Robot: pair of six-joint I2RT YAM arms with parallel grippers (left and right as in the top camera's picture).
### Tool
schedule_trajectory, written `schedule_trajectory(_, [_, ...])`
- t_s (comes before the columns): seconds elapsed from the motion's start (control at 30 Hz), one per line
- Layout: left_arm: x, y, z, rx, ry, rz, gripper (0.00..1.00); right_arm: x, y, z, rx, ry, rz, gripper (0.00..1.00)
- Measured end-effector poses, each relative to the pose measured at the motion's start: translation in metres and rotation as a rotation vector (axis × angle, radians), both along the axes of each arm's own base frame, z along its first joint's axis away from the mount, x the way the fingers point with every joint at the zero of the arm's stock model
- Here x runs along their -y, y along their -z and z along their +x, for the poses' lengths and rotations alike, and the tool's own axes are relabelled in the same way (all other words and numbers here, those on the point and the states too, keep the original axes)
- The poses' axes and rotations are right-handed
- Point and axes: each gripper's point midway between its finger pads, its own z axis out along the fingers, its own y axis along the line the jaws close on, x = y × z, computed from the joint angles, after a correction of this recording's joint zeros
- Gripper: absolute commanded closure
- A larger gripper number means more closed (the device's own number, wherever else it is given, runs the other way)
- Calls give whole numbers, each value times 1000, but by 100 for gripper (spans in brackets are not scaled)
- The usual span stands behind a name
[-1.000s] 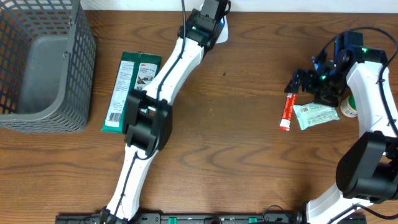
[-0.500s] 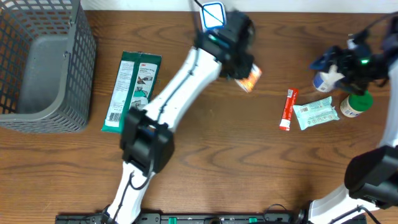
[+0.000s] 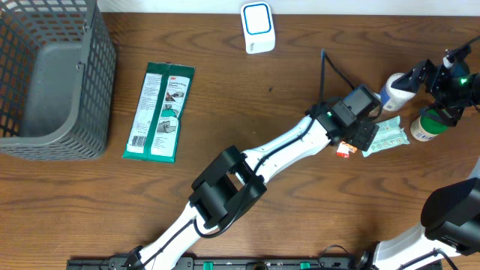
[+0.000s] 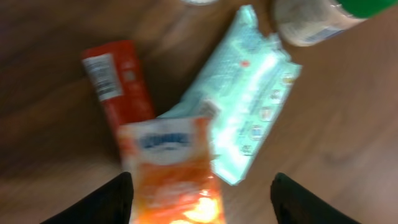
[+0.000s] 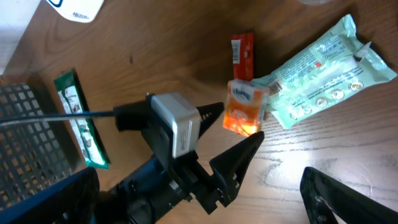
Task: Scan the item barcode
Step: 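Carry the Kleenex pack right and drop it beside the red stick, then swing the left gripper back to the green gloves packet and grasp it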
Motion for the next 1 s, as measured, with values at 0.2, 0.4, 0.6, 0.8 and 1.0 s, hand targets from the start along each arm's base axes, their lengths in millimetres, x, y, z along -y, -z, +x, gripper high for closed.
schedule_trajectory(0.2, [-66, -30, 23, 68, -107, 182, 23, -2, 0, -3, -12, -1, 7, 1])
schedule_trajectory(0.4, [-209, -165, 47, 165, -349, 273, 36, -17, 1, -6, -36, -38, 16, 1])
schedule_trajectory(0.6, [-360, -198, 63, 116, -613, 438, 39, -86, 4, 13, 17, -230, -2, 1])
schedule_trajectory(0.8, [-451, -141, 82, -68, -775, 595, 39, -190, 32, 25, 74, -419, 10, 1])
schedule_trajectory(1.0, [-520, -87, 90, -202, -906, 656, 39, -268, 70, 11, 102, -552, 14, 1])
